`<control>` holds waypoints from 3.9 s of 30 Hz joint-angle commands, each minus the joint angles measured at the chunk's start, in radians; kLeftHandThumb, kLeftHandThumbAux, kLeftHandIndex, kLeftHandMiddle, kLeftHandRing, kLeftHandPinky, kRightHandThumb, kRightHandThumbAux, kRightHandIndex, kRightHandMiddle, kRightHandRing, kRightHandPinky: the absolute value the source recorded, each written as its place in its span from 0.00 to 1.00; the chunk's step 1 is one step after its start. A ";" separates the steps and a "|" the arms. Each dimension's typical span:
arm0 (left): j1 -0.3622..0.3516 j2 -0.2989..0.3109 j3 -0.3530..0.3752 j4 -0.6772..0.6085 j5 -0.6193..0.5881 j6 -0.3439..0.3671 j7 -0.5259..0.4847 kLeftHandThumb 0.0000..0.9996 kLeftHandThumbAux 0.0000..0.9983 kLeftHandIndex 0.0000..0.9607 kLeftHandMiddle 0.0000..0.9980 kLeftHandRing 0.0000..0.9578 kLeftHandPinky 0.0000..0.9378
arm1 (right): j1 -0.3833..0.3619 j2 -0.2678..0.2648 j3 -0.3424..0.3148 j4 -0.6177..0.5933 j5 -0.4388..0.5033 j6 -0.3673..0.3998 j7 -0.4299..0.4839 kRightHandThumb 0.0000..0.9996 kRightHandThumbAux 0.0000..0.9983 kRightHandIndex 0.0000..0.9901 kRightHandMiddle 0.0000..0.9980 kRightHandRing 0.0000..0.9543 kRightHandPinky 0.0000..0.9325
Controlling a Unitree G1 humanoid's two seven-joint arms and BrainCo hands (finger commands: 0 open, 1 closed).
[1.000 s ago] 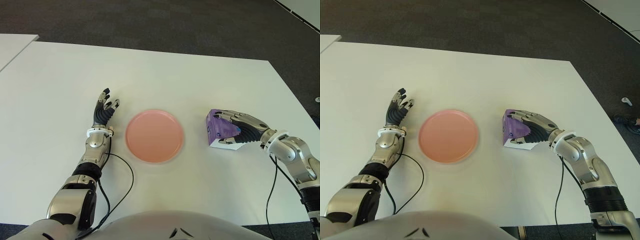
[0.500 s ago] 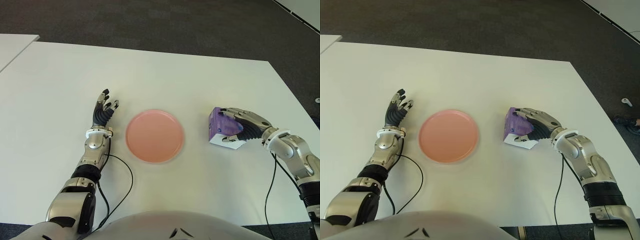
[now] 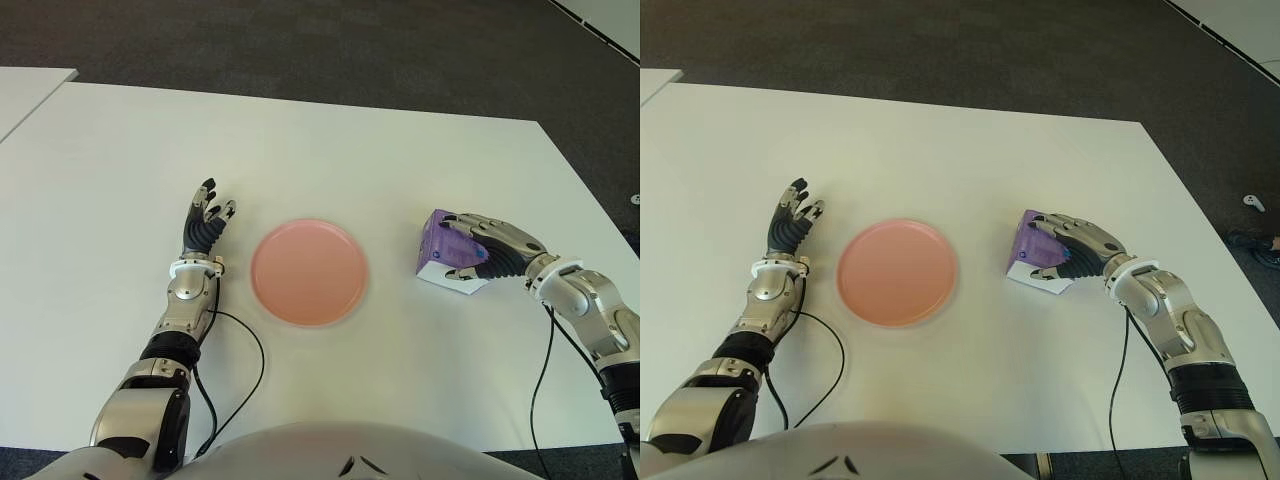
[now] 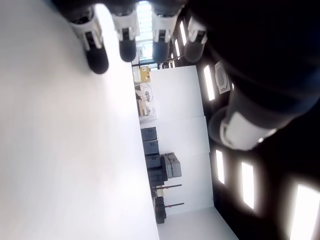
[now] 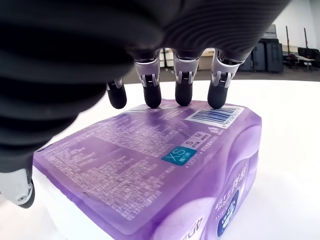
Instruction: Put the tissue paper into the plate.
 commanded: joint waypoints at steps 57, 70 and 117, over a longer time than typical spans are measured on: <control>0.065 0.016 -0.003 -0.004 0.029 0.006 0.018 0.17 0.61 0.04 0.02 0.01 0.03 | -0.134 0.262 0.507 0.560 -0.338 0.074 -0.578 0.14 0.57 0.03 0.00 0.00 0.00; 0.060 0.011 0.000 -0.008 0.027 0.023 0.024 0.17 0.61 0.05 0.02 0.01 0.04 | -0.127 0.293 0.479 0.591 -0.267 0.070 -0.630 0.31 0.56 0.22 0.16 0.19 0.27; 0.027 -0.002 -0.001 0.015 0.017 0.041 0.053 0.19 0.62 0.04 0.02 0.02 0.04 | -0.344 0.460 0.655 0.969 -0.327 0.063 -1.234 0.75 0.71 0.45 0.87 0.91 0.93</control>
